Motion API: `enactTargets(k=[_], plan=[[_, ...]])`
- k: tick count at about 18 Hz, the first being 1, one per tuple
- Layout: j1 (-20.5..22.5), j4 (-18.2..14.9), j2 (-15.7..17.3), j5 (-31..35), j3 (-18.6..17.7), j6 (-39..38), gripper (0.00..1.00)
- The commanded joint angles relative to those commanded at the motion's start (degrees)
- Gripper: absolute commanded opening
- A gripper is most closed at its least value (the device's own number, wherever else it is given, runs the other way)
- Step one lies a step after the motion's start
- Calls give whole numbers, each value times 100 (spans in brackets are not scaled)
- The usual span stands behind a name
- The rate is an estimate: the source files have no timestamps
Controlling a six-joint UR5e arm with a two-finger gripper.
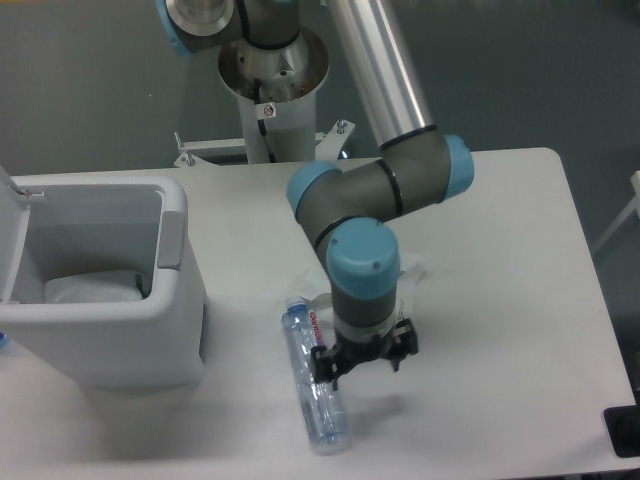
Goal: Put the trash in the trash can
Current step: 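Close the gripper on the bottle's cap end and lift it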
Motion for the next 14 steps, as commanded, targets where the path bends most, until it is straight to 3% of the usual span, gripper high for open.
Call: enactTargets(k=[3, 14], plan=[[-150, 167, -158, 0, 26, 0, 100], [-211, 185, -528, 26, 220, 18, 100]])
